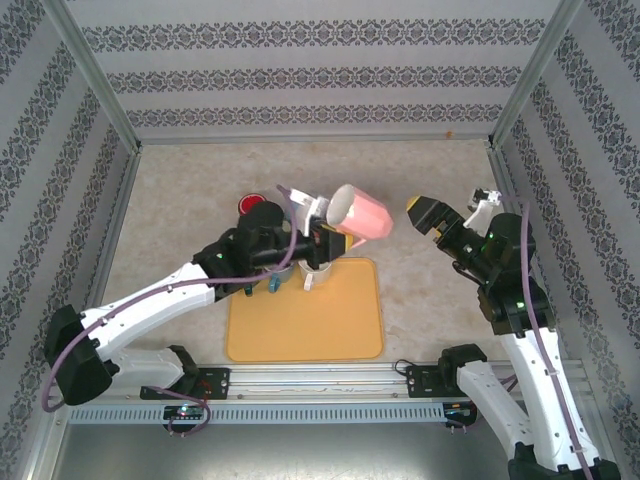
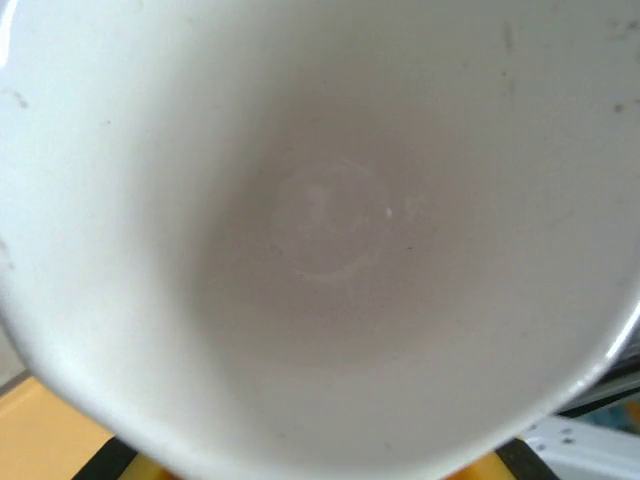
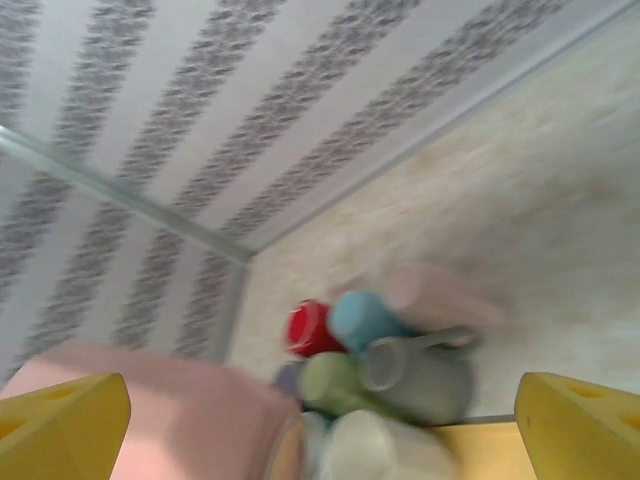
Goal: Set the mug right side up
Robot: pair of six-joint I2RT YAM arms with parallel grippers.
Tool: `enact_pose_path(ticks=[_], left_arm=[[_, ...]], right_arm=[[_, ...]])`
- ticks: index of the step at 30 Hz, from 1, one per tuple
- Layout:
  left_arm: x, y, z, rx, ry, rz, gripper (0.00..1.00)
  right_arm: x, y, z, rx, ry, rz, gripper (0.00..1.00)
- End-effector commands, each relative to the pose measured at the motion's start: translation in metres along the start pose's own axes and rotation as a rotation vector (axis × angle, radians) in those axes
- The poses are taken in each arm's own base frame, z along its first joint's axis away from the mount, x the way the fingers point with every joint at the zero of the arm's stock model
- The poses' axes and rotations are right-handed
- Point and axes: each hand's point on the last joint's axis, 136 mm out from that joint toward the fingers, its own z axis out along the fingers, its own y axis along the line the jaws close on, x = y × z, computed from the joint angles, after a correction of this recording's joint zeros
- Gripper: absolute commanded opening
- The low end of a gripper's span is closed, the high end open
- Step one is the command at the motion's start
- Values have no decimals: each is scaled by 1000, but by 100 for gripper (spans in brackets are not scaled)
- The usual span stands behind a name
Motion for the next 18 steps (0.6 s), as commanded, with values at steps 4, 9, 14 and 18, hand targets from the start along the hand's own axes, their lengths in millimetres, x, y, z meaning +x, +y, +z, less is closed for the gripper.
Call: enact_pose_path(ticks=[4,9,14,18], left_arm=[[20,20,19,-367,74,140,9],[47,30,39,-561,126,148,4],[82,42,58,-624,215,116,4],[100,53,65,-660,263,91,4]], right_arm=[[-13,-18,-24,181,-70,-236,98],[-17,-24,-33,217,-109,-239,98],[-12,-28,-32,221,-103,-231,98],[-6,-29,-30,207,-90,-221,98]])
